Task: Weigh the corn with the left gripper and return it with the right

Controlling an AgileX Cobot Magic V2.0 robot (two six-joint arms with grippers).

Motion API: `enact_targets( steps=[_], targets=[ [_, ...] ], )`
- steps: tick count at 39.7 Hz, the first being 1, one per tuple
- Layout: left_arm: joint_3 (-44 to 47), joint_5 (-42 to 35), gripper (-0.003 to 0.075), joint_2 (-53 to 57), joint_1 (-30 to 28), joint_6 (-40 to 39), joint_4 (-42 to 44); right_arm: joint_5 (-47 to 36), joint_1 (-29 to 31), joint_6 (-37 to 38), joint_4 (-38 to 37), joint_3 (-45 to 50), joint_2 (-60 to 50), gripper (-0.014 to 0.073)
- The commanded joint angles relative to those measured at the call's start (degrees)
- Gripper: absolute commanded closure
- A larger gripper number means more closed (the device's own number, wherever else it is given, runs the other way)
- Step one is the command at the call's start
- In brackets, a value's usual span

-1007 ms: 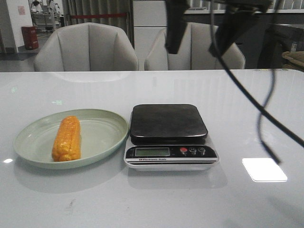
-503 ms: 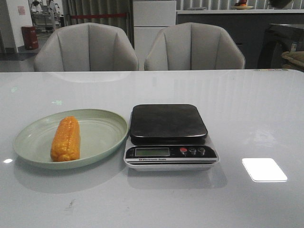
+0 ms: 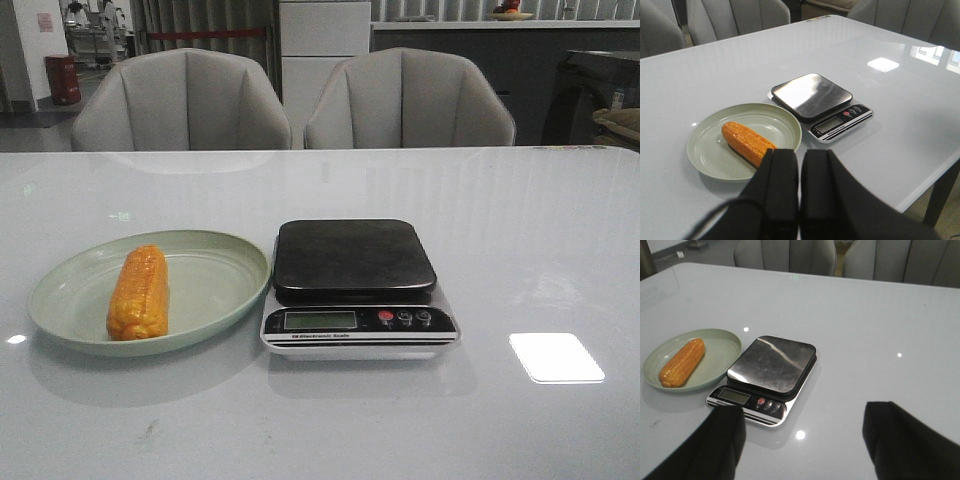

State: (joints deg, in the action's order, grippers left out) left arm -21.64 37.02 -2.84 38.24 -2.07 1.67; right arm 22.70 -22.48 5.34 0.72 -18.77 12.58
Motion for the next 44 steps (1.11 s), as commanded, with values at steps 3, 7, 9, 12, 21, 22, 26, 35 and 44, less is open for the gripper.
enact_targets(
  steps=[3,7,9,12,21,22,26,35,44],
  targets=[
    [-1.41,-4.30,0.0596,-0.72,0.38,-0.18,0.02,-11.61,0.31,-0.59,-0.72,4.16,-4.62,0.0004],
    [-1.41,-4.30,0.0596,-0.72,0.38,-0.18,0.02,-13.11,0.31,-0.59,-0.72,6.38,-4.93,0.0006],
    [-1.41,-4.30,0.0596,-0.72,0.38,-0.18,0.02,-13.26,0.31,-0.59,-0.72,6.59,-4.93,0.0017],
    [-1.41,-4.30,0.0596,-0.72,0.38,-0.18,0.02,-13.49,0.31,-0.59,-0.72,6.59,-4.93,0.0107],
    [-1.41,-4.30,0.0596,-0.72,0.38,-0.18,0.02,-11.61,0.31,-0.59,-0.72,6.59,-4.93,0.0442],
    [-1.41,-4.30,0.0596,-0.72,0.38,-0.18,0.02,-11.67,0.31,-0.59,-0.72,6.59,-4.93,0.0440],
    [-1.41,-4.30,0.0596,-0.72,0.38,-0.18,0.02,-11.67,0.31,-0.59,-0.72,6.59,-4.93,0.0447],
    [-1.41,-4.30,0.0596,-0.72,0.38,-0.18,0.02,-11.67,0.31,-0.59,-0.72,6.59,-4.93,0.0447],
    [-1.41,-4.30,0.0596,-0.72,0.38,-0.18,0.02,-11.67,0.31,-0.59,-0.72,6.59,-4.93,0.0447]
  ],
)
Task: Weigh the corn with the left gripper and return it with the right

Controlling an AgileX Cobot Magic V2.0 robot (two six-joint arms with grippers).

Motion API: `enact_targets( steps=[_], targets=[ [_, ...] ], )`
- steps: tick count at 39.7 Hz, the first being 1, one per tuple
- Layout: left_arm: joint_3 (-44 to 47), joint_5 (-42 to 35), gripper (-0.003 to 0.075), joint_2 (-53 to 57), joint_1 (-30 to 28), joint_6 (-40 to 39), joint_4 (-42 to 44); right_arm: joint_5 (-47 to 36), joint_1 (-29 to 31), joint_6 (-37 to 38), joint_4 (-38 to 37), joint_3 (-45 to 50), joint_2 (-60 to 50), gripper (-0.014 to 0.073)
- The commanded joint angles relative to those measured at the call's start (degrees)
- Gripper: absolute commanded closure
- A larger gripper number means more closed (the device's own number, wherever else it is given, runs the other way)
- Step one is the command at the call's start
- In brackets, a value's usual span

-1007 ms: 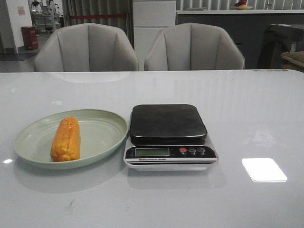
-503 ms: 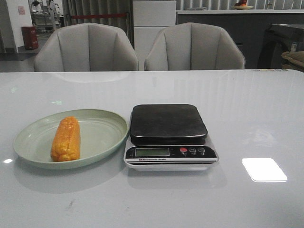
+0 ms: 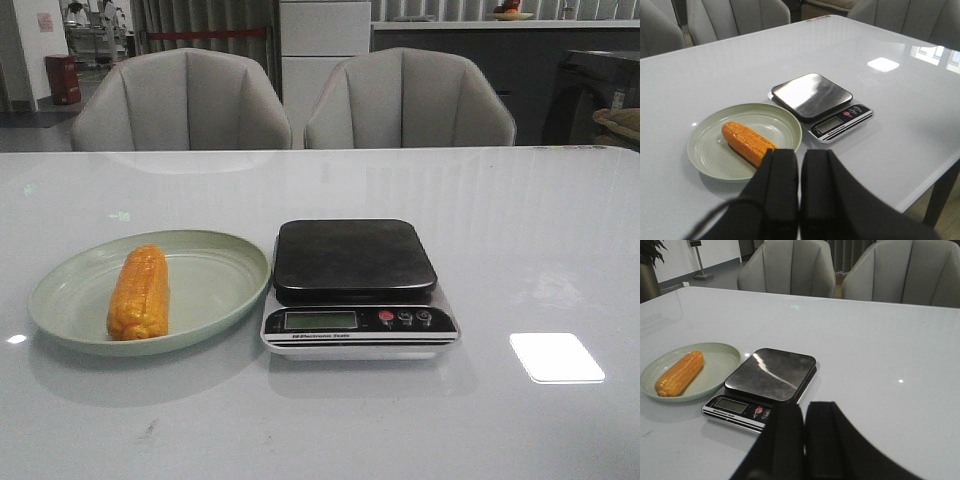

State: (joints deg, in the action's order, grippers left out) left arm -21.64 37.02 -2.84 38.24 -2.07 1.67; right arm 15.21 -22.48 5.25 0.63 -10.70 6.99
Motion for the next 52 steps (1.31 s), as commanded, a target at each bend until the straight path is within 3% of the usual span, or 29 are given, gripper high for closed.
enact_targets(
  steps=[1,6,11,16,27,37,52],
  targets=[
    [-1.41,-4.30,0.0596,-0.72,0.38,-0.18,0.02,-4.18,0.31,-0.49,-0.63,-1.48,0.66,0.0447],
    [-0.88,-4.98,0.0596,-0.34,0.38,-0.18,0.17,-4.18,0.31,-0.49,-0.63,-1.48,0.66,0.0447],
    [1.94,-13.85,0.0596,-0.08,-2.16,-0.18,0.56,-4.18,0.31,-0.49,-0.63,-1.48,0.66,0.0447],
    [6.28,-25.02,0.0596,-0.08,-8.29,-0.18,0.56,-4.18,0.31,-0.49,-0.63,-1.48,0.66,0.0447],
    [15.90,-37.02,0.0596,-0.08,-25.56,-0.18,0.56,-4.18,0.31,-0.49,-0.63,-1.48,0.66,0.0447],
    [22.58,-40.82,0.0596,0.16,-36.46,-0.28,-0.82,-4.18,0.31,-0.49,-0.63,-1.48,0.66,0.0447],
    [23.80,-40.52,0.0596,4.37,-38.55,-0.28,-1.08,-4.13,0.31,-0.49,-0.63,-1.48,0.66,0.0447]
  ],
)
